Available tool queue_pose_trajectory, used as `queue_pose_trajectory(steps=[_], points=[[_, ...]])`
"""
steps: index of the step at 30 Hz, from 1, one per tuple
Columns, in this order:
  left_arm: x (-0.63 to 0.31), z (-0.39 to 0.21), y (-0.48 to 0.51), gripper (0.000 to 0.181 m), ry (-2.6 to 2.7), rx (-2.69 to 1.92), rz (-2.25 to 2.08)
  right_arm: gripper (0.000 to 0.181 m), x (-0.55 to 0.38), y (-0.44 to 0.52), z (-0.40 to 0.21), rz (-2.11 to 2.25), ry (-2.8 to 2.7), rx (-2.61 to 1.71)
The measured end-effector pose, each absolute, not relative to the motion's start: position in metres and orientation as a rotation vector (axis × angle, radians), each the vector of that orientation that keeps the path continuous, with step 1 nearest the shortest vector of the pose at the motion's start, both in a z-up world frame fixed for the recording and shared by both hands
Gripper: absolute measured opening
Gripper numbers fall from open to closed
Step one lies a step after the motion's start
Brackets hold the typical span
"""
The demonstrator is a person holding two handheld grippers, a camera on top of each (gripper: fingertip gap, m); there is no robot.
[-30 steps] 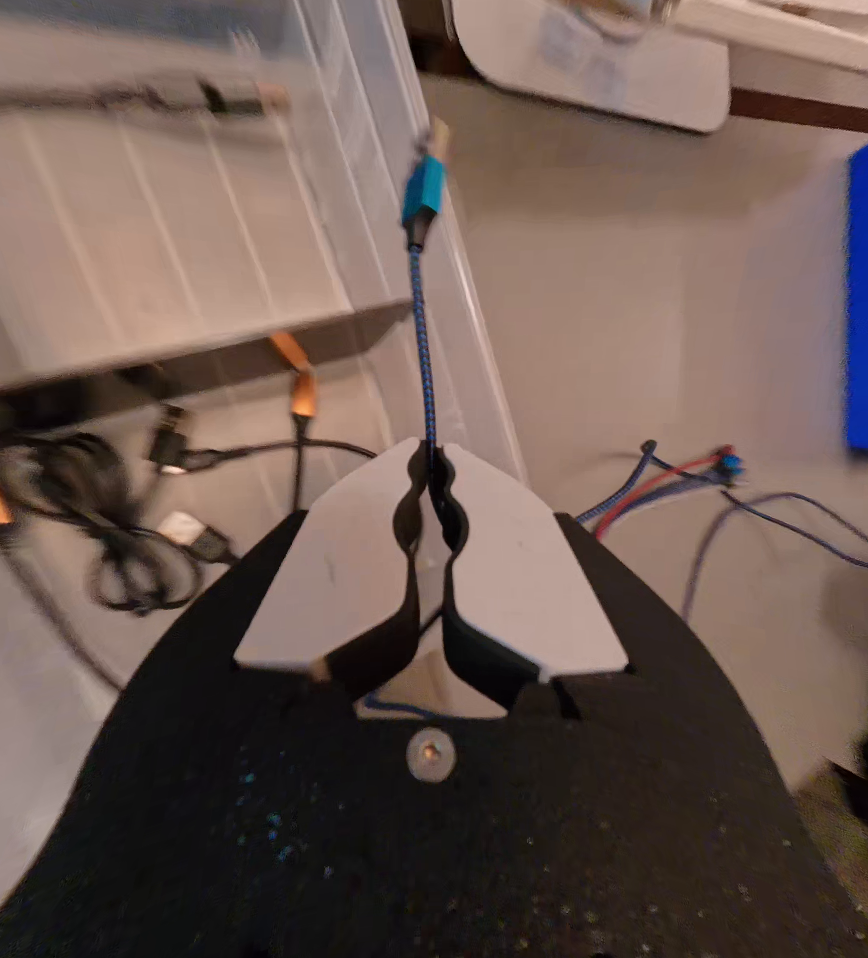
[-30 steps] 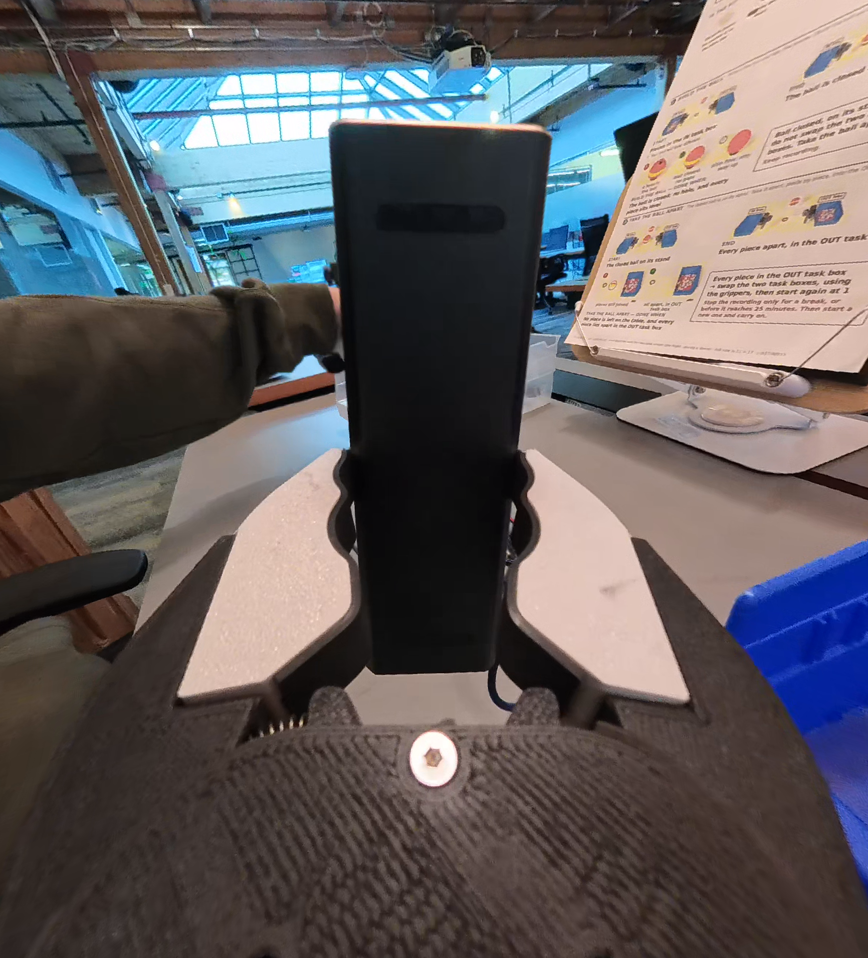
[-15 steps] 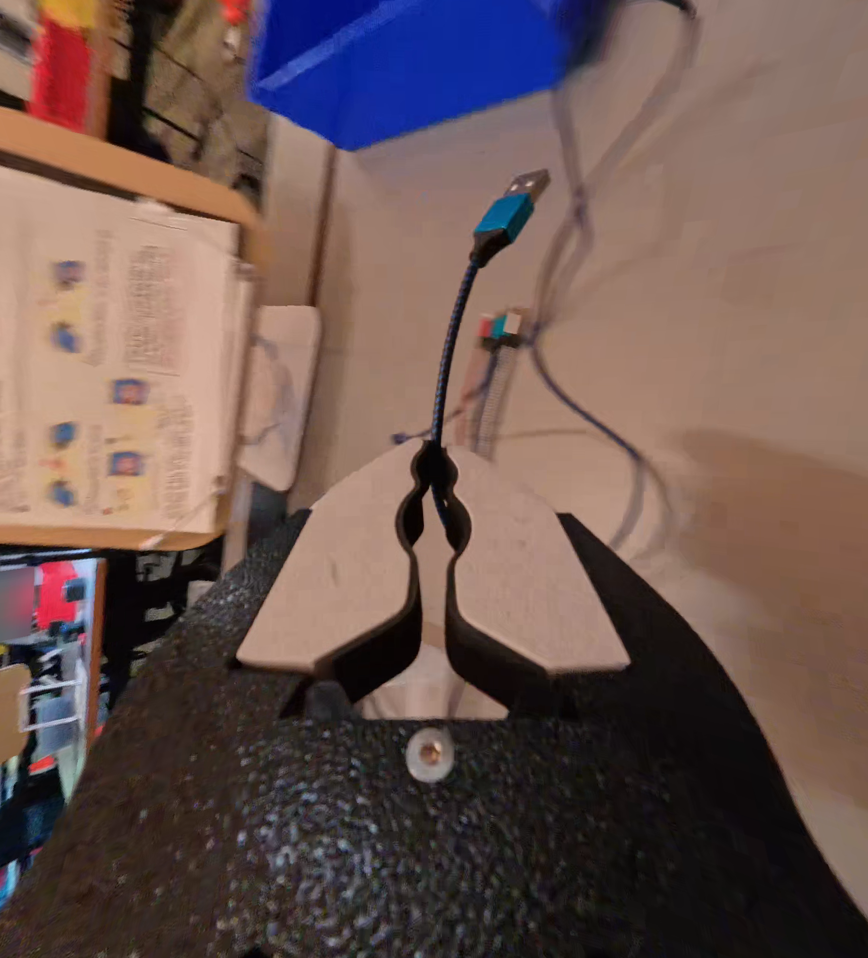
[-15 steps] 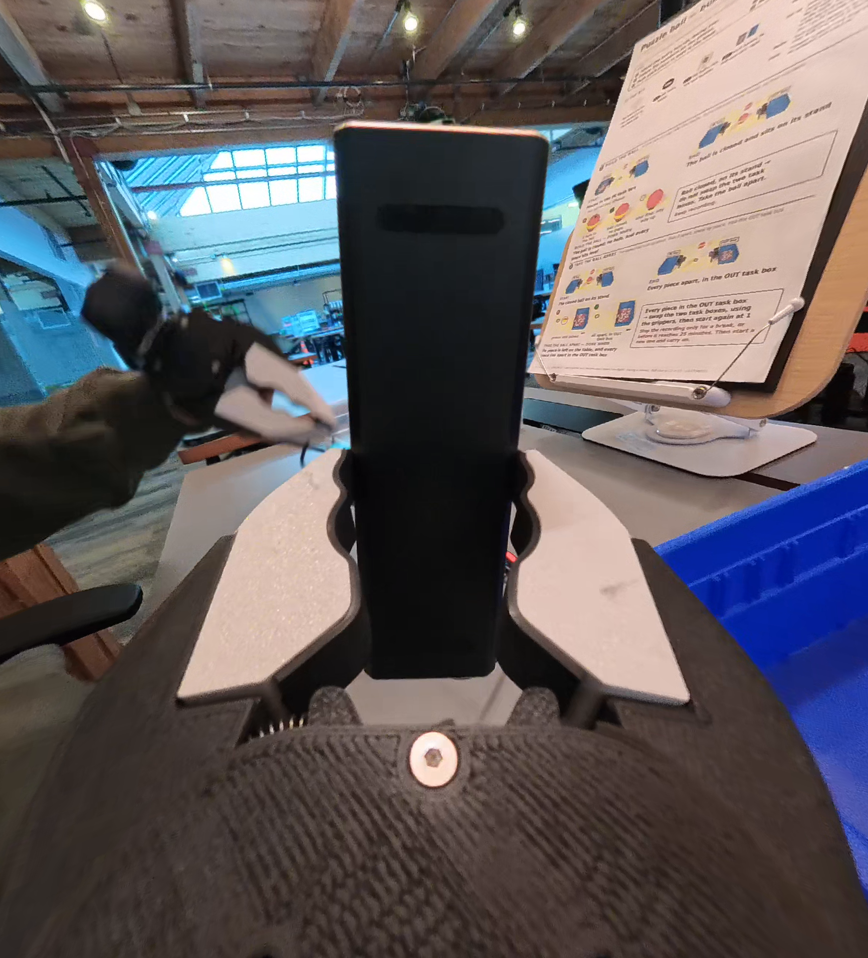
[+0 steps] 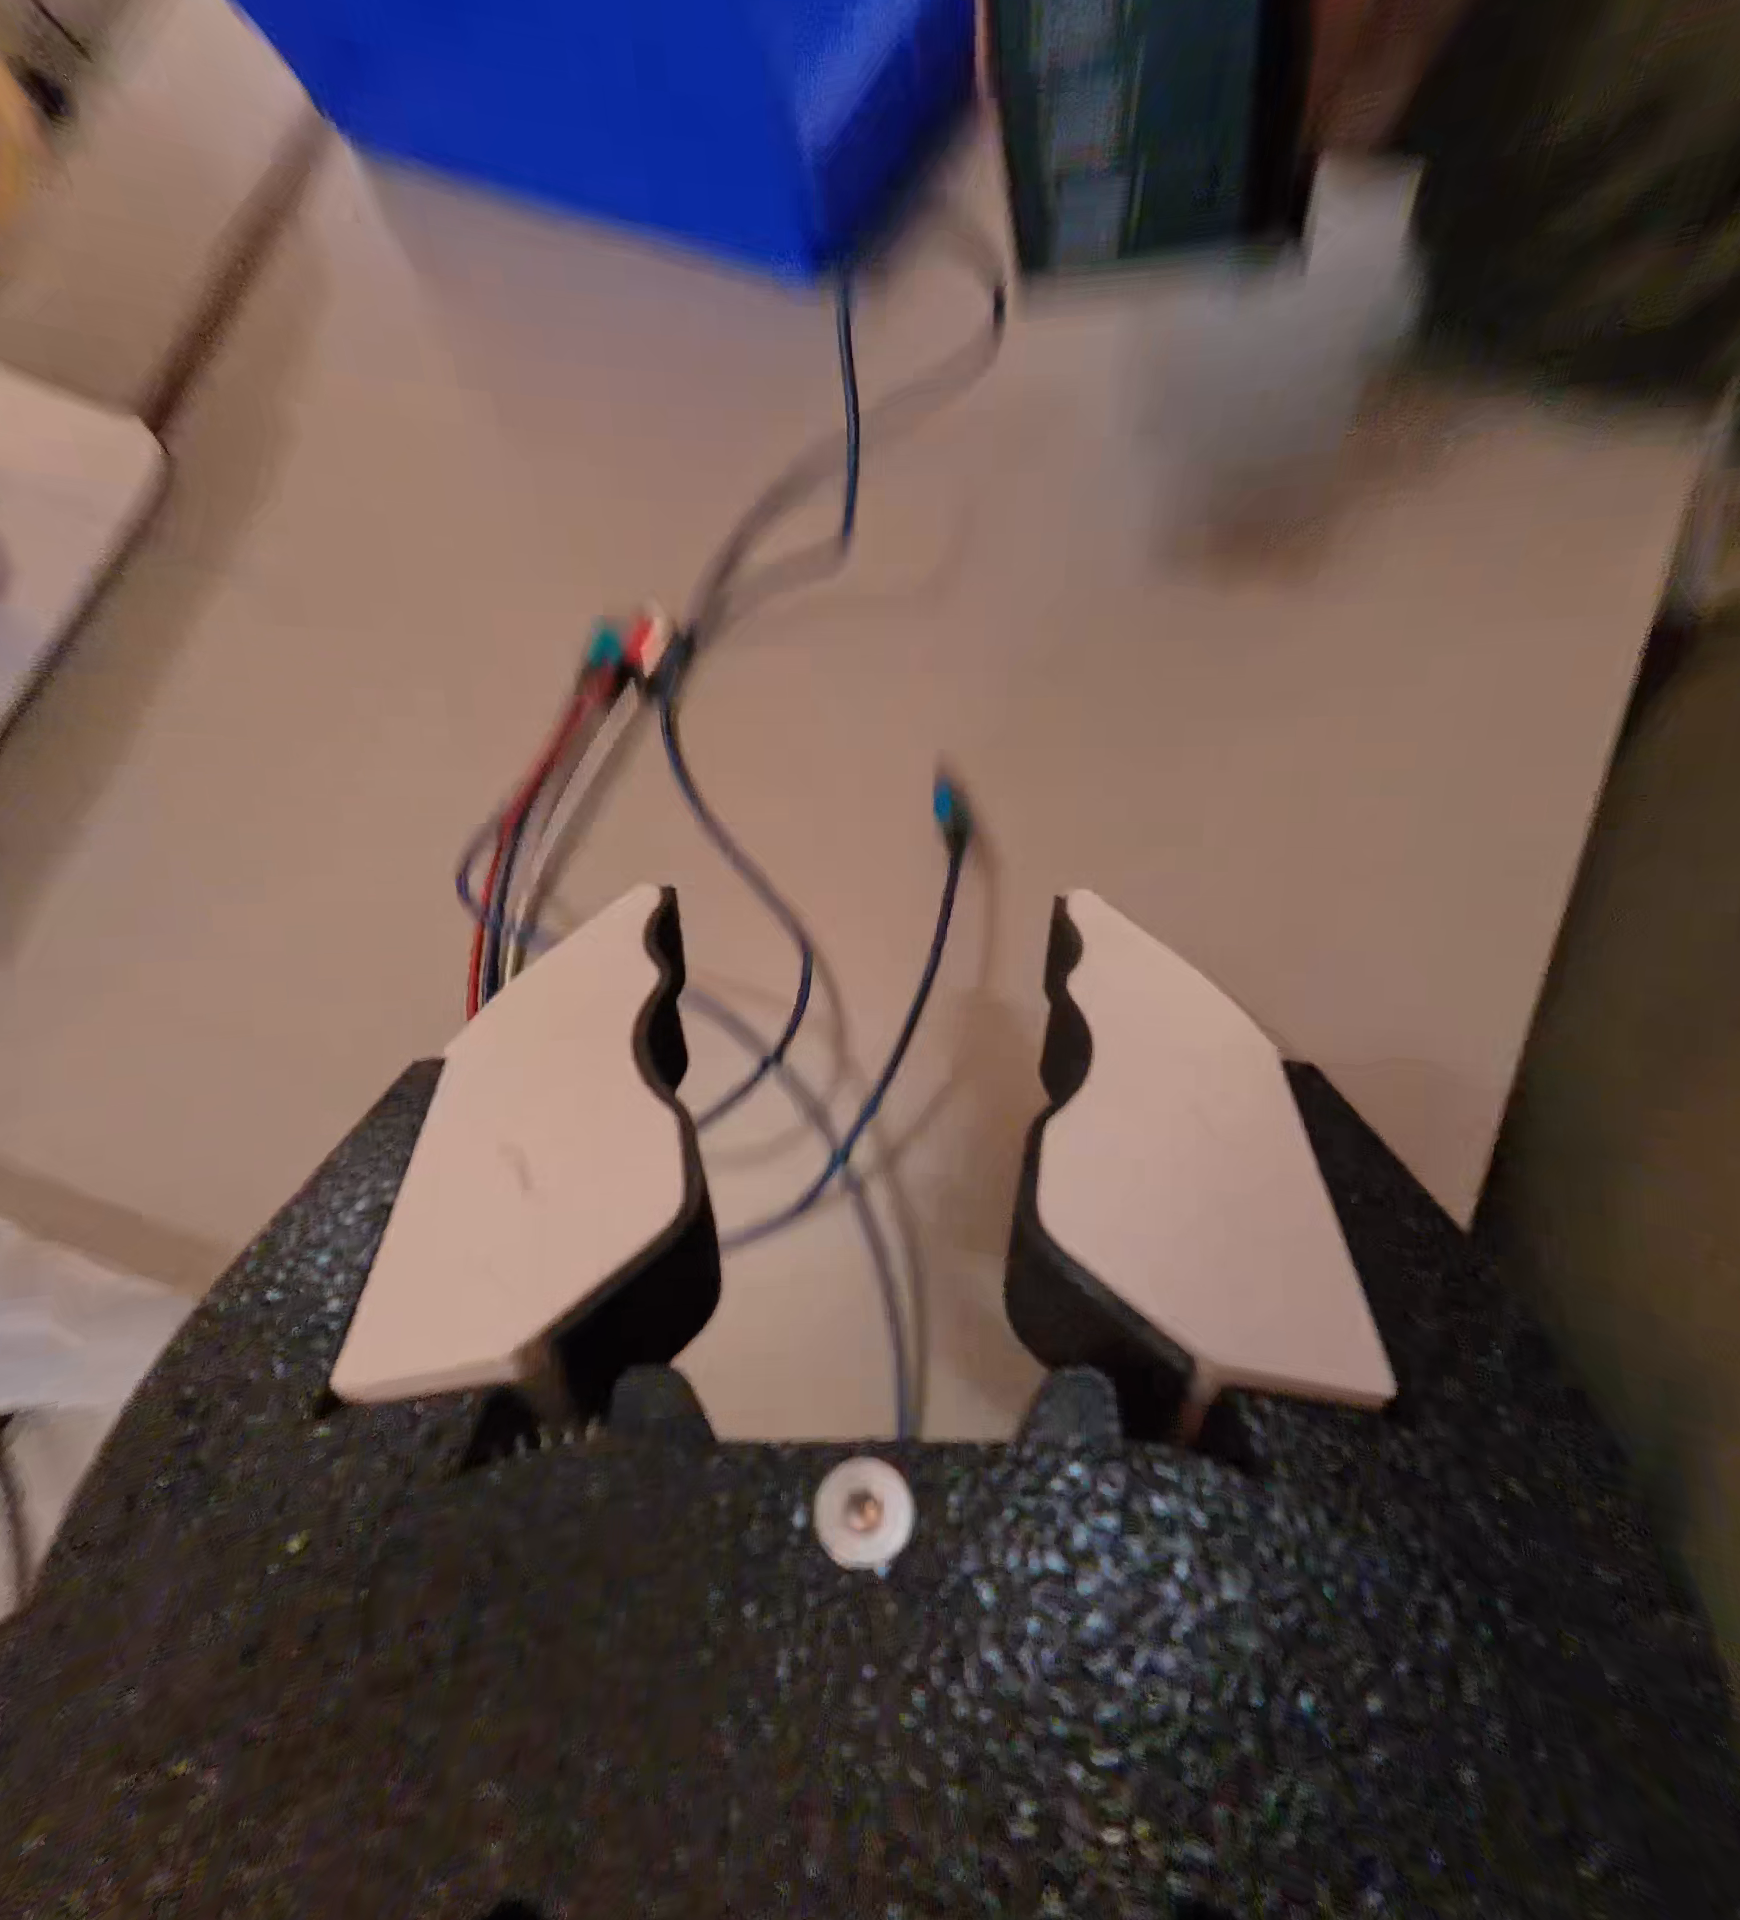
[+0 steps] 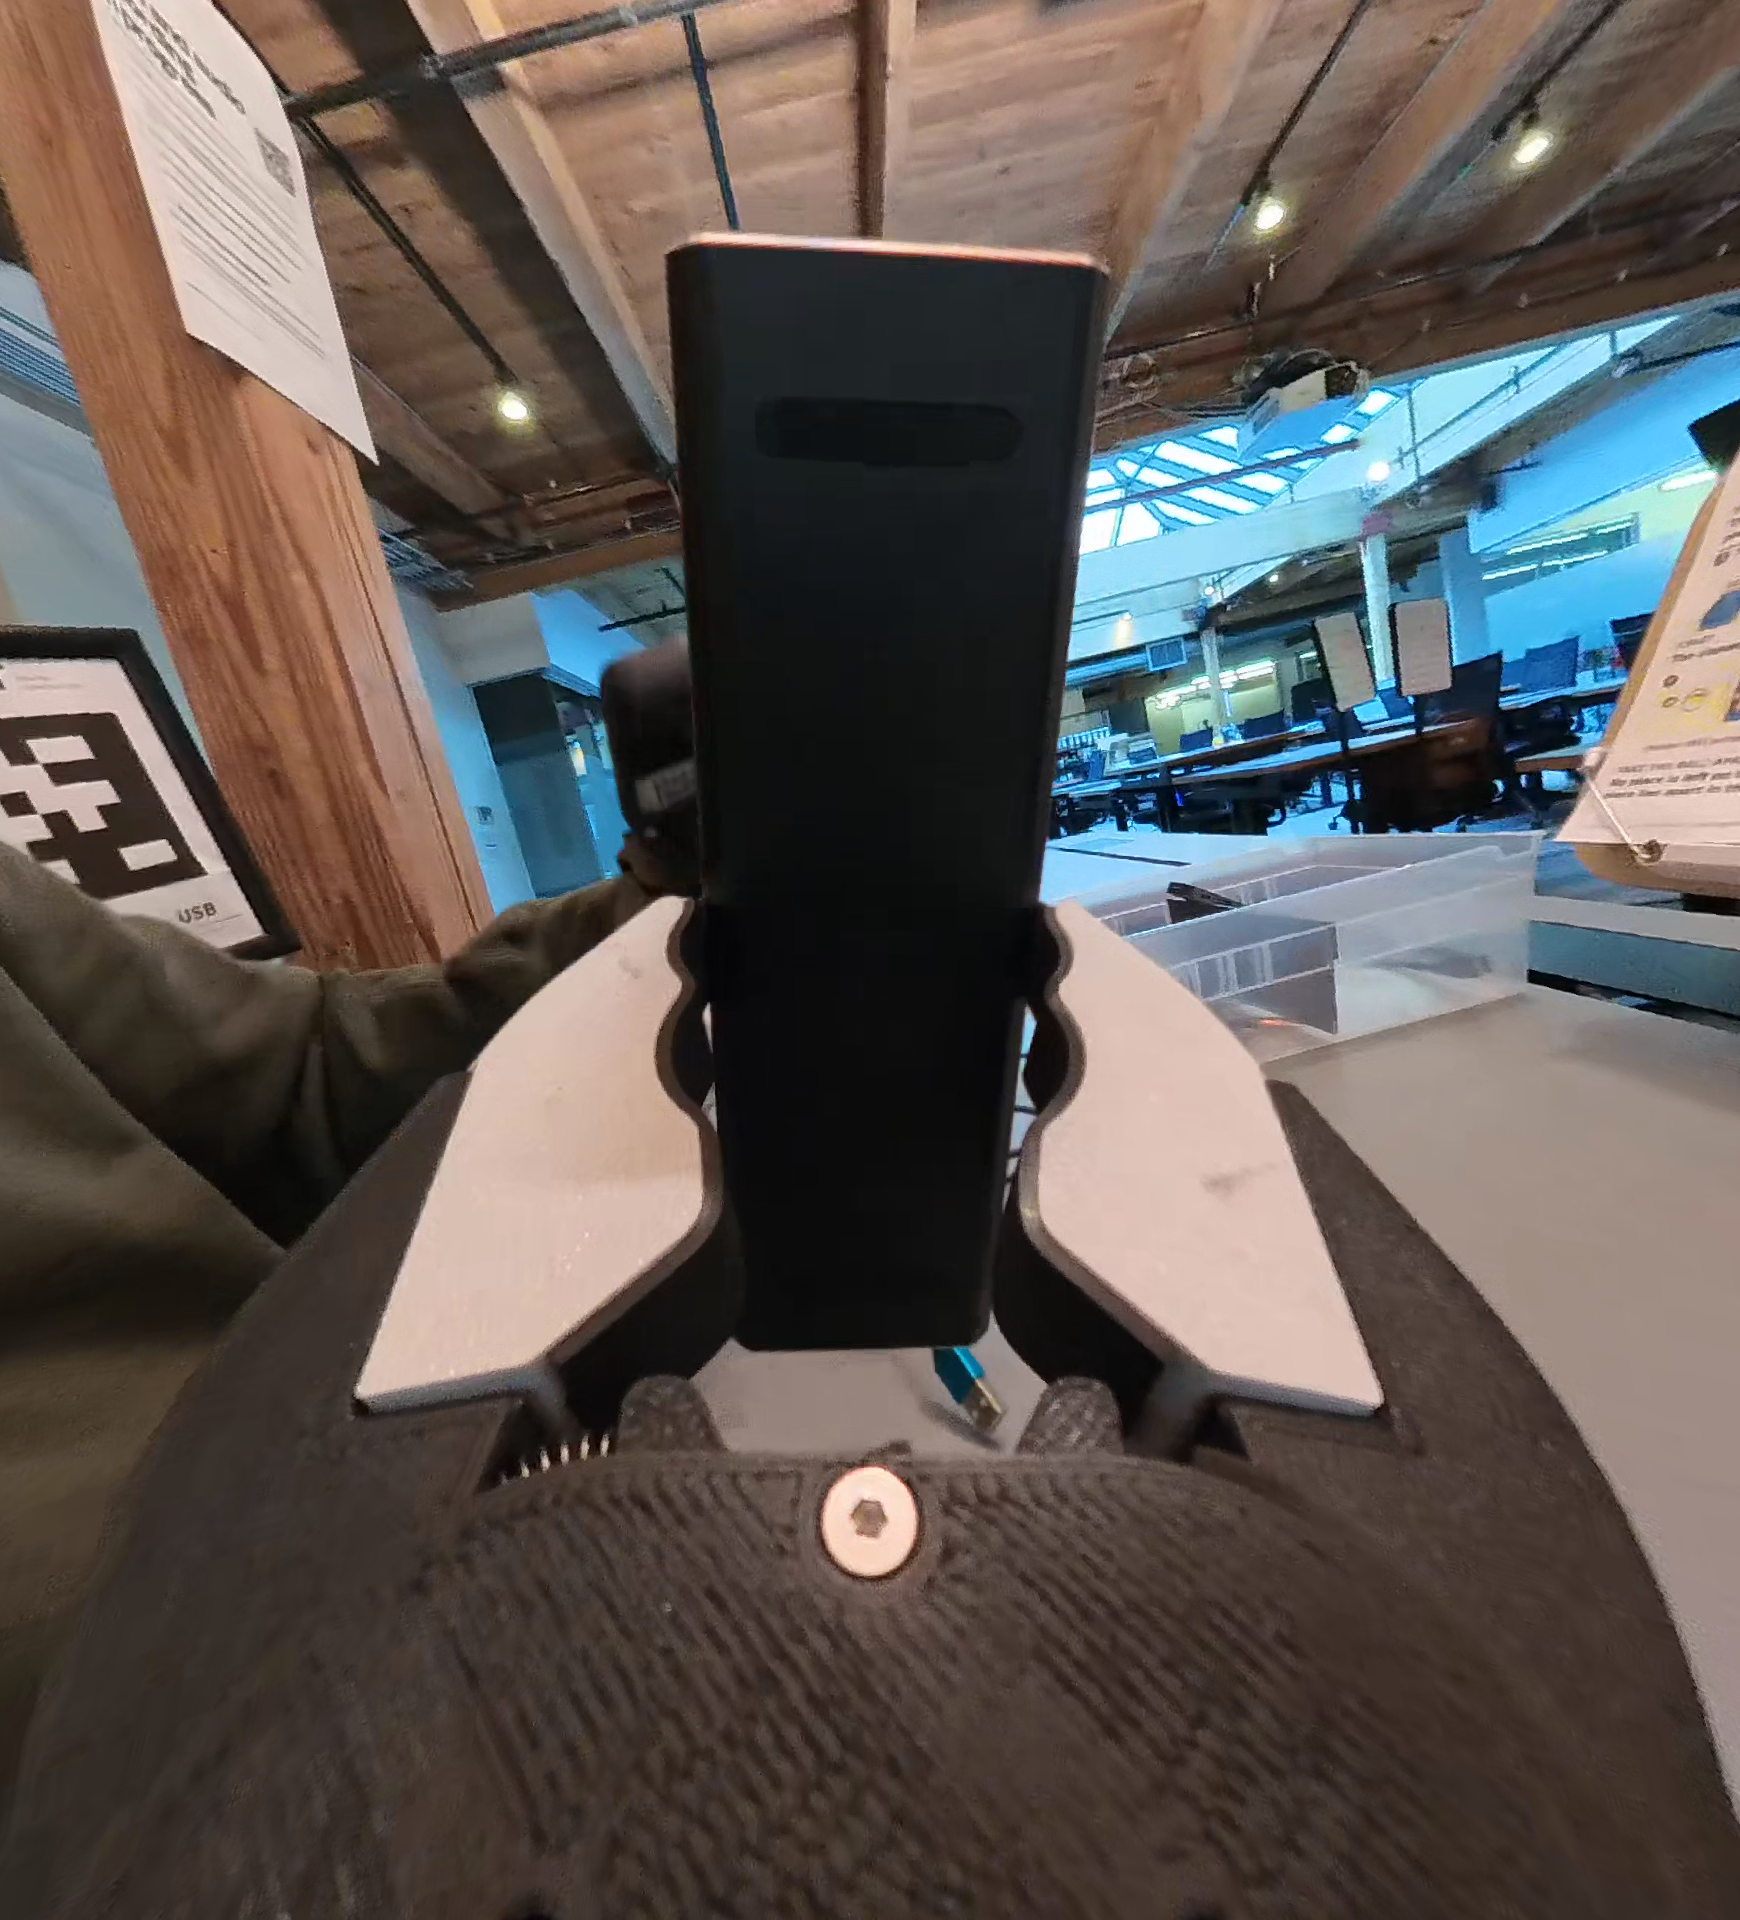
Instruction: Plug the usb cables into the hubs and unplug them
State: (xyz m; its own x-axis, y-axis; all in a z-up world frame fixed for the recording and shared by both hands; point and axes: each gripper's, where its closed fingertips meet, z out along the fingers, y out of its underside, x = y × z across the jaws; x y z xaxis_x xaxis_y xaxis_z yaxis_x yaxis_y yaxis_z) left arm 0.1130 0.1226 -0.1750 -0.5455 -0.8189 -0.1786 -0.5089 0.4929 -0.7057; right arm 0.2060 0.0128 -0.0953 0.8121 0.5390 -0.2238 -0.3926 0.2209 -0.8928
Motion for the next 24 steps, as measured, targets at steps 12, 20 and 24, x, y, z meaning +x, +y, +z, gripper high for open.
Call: queue_pose_trajectory(steps=[12,20,24], points=[[0.18,-0.159,-0.01,0.067,2.045,-1.008,-1.481,0.06,0.172,0.021,-0.089,0.758,-0.16,-1.134],[0.171,-0.179,-0.007,0.06,2.09,-0.865,-1.662,0.059,0.165,0.024,-0.118,0.623,-0.175,-1.386],[0.167,-0.181,-0.01,0.06,2.06,-0.829,-1.829,0.06,0.16,0.027,-0.123,0.633,-0.16,-1.382]])
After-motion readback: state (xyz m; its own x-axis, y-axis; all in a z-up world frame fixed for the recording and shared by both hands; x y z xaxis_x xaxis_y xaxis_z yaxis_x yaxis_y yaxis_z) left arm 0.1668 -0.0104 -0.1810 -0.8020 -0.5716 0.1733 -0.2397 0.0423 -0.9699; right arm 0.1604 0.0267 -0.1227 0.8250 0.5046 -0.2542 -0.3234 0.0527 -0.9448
